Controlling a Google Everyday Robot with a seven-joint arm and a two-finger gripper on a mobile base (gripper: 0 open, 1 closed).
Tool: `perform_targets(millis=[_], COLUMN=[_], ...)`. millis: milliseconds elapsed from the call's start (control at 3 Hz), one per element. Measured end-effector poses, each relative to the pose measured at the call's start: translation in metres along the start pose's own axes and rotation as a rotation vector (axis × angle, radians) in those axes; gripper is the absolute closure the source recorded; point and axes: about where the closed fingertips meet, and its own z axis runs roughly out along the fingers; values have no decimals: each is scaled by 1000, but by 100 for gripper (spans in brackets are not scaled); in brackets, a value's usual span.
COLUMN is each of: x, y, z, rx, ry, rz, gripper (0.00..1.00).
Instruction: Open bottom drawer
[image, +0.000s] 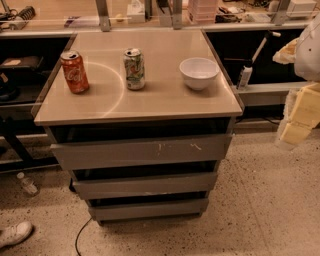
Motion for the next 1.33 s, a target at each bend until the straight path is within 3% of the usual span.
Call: perform_targets(millis=[333, 667, 1000, 1333], x=[0, 1, 0, -8], y=[0, 12, 40, 75], z=[0, 22, 82, 162], rx=[0, 3, -37, -115], ry=[0, 1, -33, -36], rz=[0, 26, 99, 102], gripper=[0, 0, 0, 0])
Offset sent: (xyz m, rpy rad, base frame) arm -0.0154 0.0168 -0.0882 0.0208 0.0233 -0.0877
